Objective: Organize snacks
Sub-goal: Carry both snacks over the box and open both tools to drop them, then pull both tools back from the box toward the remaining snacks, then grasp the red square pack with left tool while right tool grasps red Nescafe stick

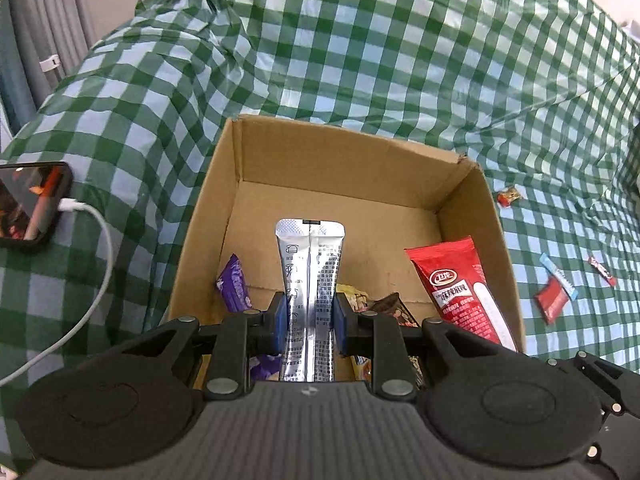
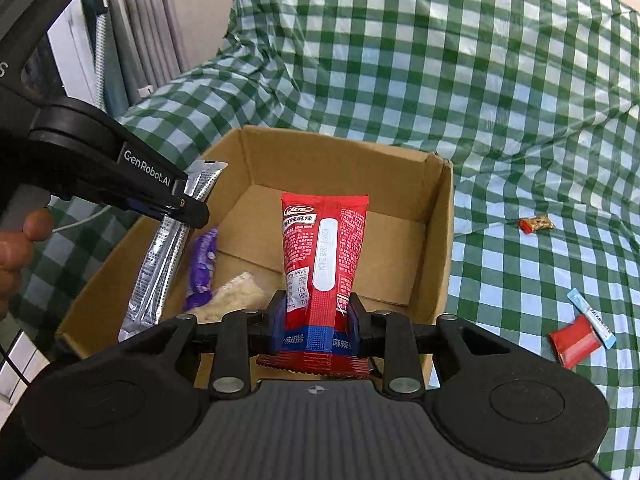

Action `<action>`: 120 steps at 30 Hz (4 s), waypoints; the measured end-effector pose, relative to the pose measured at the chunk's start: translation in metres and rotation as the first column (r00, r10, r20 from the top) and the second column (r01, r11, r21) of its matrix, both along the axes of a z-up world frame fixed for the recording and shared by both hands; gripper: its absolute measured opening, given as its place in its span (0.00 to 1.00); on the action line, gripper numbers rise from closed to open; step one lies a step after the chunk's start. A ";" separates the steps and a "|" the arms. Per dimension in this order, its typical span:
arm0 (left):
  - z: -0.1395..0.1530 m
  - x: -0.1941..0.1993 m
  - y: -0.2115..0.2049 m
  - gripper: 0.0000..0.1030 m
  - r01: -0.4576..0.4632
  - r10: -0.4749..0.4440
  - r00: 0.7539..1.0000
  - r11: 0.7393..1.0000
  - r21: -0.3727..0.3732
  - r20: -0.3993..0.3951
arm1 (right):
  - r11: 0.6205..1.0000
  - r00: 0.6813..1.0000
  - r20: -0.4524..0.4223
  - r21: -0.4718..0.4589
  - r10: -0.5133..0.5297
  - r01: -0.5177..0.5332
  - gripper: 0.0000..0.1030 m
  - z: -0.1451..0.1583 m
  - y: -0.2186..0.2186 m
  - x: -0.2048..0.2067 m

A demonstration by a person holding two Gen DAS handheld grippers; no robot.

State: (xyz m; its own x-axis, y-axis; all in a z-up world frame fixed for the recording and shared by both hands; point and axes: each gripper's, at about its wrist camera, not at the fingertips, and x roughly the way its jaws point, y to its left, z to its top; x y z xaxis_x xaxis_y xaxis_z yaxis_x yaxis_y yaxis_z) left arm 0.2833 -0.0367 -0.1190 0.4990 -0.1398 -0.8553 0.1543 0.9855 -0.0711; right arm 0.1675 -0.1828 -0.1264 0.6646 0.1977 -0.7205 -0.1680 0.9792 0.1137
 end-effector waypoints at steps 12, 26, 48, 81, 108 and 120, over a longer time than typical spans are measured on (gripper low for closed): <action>-0.008 0.012 -0.014 0.94 0.033 -0.040 0.997 0.994 0.103 0.070 | 0.999 1.000 0.030 -0.041 -0.001 0.002 0.59 -0.007 -0.001 0.023; 0.016 -0.124 0.014 1.00 -0.015 -0.003 0.995 0.984 0.178 0.100 | 1.000 0.999 -0.043 -0.001 -0.010 0.010 0.91 0.023 0.015 -0.076; 0.081 -0.262 0.022 1.00 -0.034 -0.019 0.958 0.983 0.180 0.285 | 0.998 0.982 0.178 -0.008 -0.066 0.068 0.95 0.087 0.017 -0.209; 0.096 -0.286 0.020 1.00 -0.038 -0.034 0.941 0.978 0.205 0.338 | 0.997 0.969 0.237 -0.008 -0.072 0.075 0.96 0.101 0.014 -0.240; 0.062 -0.220 -0.054 1.00 0.099 -0.137 0.981 0.962 0.256 0.135 | 0.976 0.971 0.103 0.057 -0.215 0.210 0.96 0.064 -0.058 -0.198; 0.052 -0.161 -0.167 1.00 0.263 -0.297 0.950 0.926 0.270 0.094 | 0.895 0.895 0.037 0.058 -0.444 0.442 0.96 0.029 -0.157 -0.180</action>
